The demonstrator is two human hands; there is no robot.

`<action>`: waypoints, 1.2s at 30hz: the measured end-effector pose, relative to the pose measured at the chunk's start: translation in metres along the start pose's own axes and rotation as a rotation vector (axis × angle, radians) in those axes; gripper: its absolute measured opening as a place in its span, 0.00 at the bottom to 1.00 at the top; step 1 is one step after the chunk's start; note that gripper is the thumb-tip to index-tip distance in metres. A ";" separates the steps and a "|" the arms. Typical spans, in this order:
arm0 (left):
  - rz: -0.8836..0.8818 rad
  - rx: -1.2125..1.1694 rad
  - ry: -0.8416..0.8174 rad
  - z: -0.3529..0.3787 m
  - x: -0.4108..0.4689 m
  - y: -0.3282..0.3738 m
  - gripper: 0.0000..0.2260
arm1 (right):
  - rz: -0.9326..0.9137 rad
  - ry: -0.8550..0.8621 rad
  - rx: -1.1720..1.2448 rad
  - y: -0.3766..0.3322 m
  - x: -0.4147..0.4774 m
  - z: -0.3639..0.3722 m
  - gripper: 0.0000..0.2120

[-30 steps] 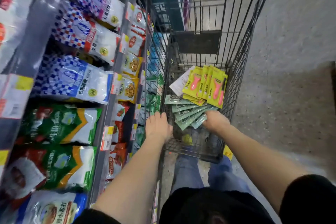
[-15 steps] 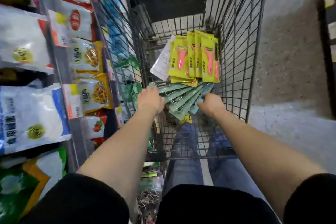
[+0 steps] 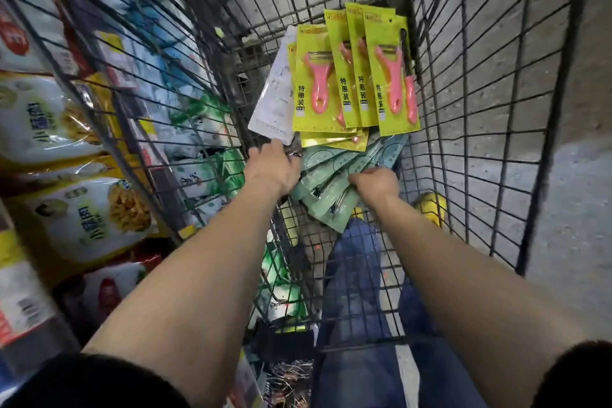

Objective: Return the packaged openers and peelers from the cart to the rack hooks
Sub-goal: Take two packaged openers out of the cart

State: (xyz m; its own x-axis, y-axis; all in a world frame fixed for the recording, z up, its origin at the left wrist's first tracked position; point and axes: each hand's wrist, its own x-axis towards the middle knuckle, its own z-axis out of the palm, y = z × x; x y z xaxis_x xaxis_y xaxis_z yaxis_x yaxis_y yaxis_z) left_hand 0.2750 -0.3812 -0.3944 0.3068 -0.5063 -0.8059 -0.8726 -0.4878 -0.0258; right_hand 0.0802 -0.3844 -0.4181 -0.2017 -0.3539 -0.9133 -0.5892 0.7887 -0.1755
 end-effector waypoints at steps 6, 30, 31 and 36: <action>0.020 0.130 -0.061 0.000 0.005 -0.011 0.34 | 0.115 0.109 0.351 -0.001 0.003 0.019 0.19; -0.237 -1.145 -0.172 0.041 -0.097 -0.003 0.16 | 0.071 -0.125 0.694 0.056 -0.036 -0.039 0.13; -0.249 -1.169 -0.200 0.043 -0.102 -0.007 0.17 | 0.070 -0.142 0.664 0.060 -0.039 -0.045 0.15; -0.185 -1.185 -0.178 0.032 -0.144 -0.012 0.17 | -0.047 -0.170 0.481 0.060 -0.089 -0.077 0.26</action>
State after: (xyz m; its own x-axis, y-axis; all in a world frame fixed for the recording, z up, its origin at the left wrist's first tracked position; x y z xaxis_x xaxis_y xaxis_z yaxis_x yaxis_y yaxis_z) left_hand 0.2294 -0.2797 -0.2964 0.2521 -0.3011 -0.9197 0.0963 -0.9378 0.3334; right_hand 0.0021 -0.3444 -0.3194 -0.0300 -0.3395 -0.9401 -0.1597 0.9301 -0.3308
